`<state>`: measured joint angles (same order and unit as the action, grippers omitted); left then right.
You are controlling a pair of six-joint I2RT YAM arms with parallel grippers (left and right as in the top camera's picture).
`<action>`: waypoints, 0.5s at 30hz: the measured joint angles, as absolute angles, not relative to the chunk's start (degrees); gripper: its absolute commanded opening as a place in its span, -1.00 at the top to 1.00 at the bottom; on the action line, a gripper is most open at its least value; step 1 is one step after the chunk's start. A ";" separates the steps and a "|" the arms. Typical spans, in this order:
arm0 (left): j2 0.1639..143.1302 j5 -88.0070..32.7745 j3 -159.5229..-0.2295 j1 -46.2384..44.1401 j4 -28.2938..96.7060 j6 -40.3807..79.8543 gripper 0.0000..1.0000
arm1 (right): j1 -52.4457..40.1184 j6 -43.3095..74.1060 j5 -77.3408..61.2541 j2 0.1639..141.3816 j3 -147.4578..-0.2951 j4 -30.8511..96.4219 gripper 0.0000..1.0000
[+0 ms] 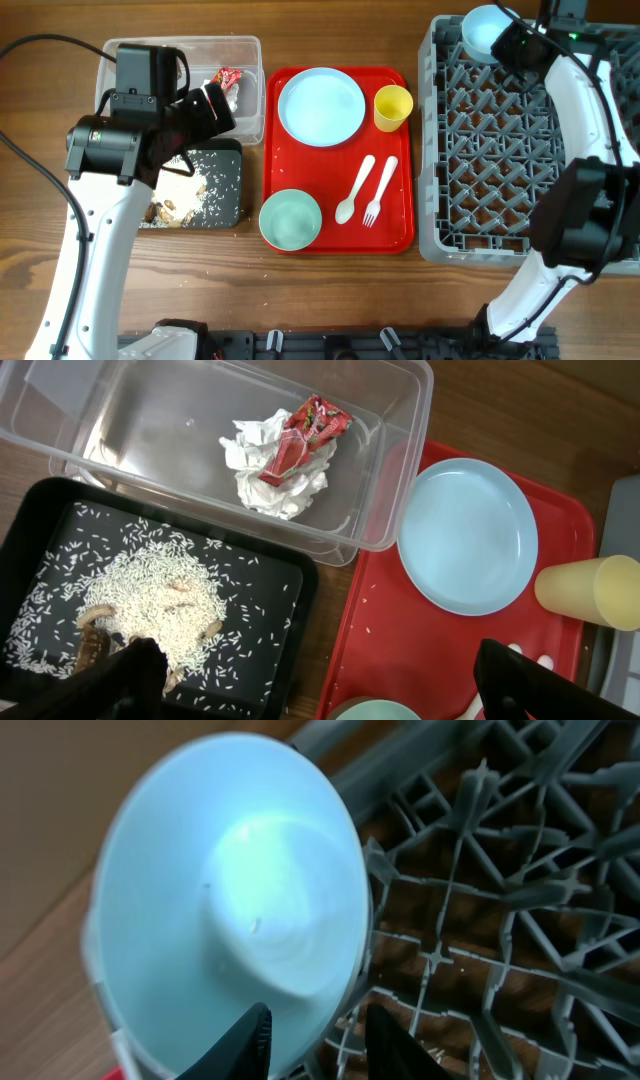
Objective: Sort waste into correct bins and load items into the dishwasher rack
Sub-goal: 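Lower the blue bowl upright into the rack's back slot and release, then withdraw the right gripper from the rack toward the red tray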
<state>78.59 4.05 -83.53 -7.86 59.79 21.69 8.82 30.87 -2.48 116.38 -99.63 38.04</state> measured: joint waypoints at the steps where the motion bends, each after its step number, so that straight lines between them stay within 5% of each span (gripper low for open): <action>1: 78.59 4.05 -83.53 -7.86 59.81 21.69 -1.00 | 8.82 30.87 -2.48 116.81 -99.63 38.00 0.45; 9: 78.59 4.05 -83.53 -7.86 59.79 21.69 -1.00 | 9.17 31.62 -2.26 117.93 -99.63 36.75 0.90; 15: 78.59 4.03 -83.53 -7.86 59.79 21.69 -1.00 | 9.58 31.68 -1.65 117.93 -99.63 35.92 0.91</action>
